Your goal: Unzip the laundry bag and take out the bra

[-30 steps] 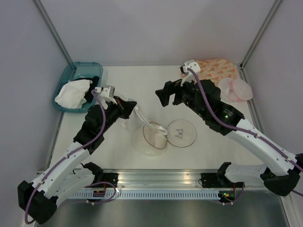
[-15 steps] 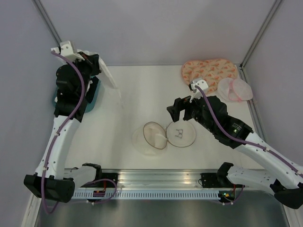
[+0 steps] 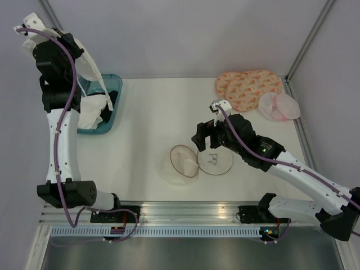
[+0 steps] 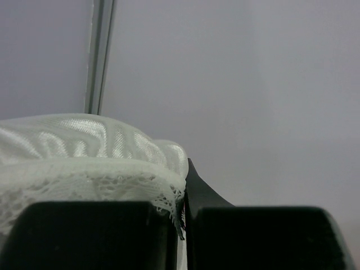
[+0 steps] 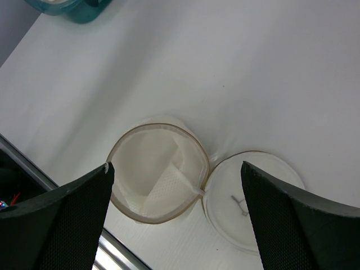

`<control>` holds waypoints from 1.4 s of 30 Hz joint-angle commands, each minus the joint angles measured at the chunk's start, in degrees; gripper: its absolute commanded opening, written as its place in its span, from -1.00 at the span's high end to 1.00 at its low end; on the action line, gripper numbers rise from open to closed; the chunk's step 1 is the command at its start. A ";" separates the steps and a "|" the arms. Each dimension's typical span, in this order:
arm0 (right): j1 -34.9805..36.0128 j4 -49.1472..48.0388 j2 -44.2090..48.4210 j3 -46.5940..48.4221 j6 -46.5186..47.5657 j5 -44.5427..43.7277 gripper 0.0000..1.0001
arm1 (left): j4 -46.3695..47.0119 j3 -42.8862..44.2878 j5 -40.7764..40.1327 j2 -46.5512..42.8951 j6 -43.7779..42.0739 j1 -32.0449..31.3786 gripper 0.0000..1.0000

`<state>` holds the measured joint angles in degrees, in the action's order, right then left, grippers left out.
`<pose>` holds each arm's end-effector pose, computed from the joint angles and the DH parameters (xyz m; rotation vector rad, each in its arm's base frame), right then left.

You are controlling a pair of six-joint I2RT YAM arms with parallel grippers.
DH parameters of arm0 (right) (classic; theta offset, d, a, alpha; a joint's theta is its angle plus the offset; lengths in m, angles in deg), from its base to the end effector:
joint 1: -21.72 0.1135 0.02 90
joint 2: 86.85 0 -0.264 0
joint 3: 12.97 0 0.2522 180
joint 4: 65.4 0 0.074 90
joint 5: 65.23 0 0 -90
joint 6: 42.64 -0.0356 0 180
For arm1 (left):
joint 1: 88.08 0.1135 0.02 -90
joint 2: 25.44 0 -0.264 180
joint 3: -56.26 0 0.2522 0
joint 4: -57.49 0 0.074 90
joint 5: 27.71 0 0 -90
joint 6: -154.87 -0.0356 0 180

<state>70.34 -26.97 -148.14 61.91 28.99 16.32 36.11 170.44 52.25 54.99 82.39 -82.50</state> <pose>0.1609 0.1747 0.3584 -0.4411 2.0026 0.5962 0.2903 0.0346 0.5373 -0.4149 1.2936 -0.0566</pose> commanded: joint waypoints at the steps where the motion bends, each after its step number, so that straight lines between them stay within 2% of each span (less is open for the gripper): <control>1: -0.19 -0.14 -1.45 -0.83 -0.35 1.50 -0.96 | -2.22 7.57 0.02 5.34 -1.78 1.88 0.95; 8: -1.51 -0.50 -3.91 -0.92 0.26 3.70 -0.95 | -5.83 17.69 0.20 15.72 -1.17 5.13 0.95; 17: -4.06 -1.11 -7.52 0.13 1.06 6.42 -0.95 | -6.44 20.25 1.08 22.14 0.68 7.07 0.95; 24: -4.94 -2.87 -10.24 -0.04 0.79 7.74 -0.96 | -7.50 16.75 7.47 24.26 0.07 6.90 0.95; 32: -5.20 -3.57 -9.54 -1.27 0.44 8.18 -0.96 | -6.09 12.70 8.72 25.04 1.38 4.88 0.95; 36: -5.73 -3.57 -9.19 -1.80 0.88 8.18 -0.96 | -6.01 10.85 5.05 26.97 -3.09 -0.21 0.95; 42: -6.52 -2.43 -8.23 -2.15 1.67 8.18 -0.96 | -5.30 10.93 1.09 33.39 0.06 0.13 0.95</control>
<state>64.33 -28.85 -158.50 60.14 29.65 24.04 29.05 181.48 57.62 85.30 82.37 -83.46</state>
